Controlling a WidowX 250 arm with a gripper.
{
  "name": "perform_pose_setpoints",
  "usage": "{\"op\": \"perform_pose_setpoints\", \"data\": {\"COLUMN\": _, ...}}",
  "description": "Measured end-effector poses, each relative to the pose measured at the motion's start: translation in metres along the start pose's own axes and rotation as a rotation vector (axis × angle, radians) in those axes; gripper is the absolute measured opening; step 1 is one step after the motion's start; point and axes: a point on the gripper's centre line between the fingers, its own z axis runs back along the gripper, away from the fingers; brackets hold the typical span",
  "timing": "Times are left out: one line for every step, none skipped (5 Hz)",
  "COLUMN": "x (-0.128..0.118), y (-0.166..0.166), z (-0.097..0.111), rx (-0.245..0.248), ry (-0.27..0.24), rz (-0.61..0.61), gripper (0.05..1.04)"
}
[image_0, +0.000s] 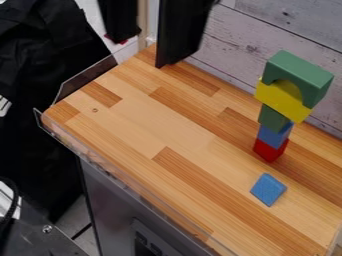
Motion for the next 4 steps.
{"op": "perform_pose_setpoints", "data": {"x": 0.019, "y": 0.008, "z": -0.015, "rx": 0.030, "ry": -0.012, "rz": 0.027, "gripper": 0.999}}
{"op": "perform_pose_setpoints", "data": {"x": 0.027, "y": 0.007, "z": -0.036, "rx": 0.102, "ry": 0.014, "rz": 0.007, "gripper": 0.999}}
{"op": "perform_pose_setpoints", "data": {"x": 0.031, "y": 0.000, "z": -0.052, "rx": 0.129, "ry": 0.021, "rz": -0.001, "gripper": 0.999}}
{"op": "perform_pose_setpoints", "data": {"x": 0.030, "y": -0.010, "z": -0.065, "rx": 0.114, "ry": 0.004, "rz": 0.000, "gripper": 0.999}}
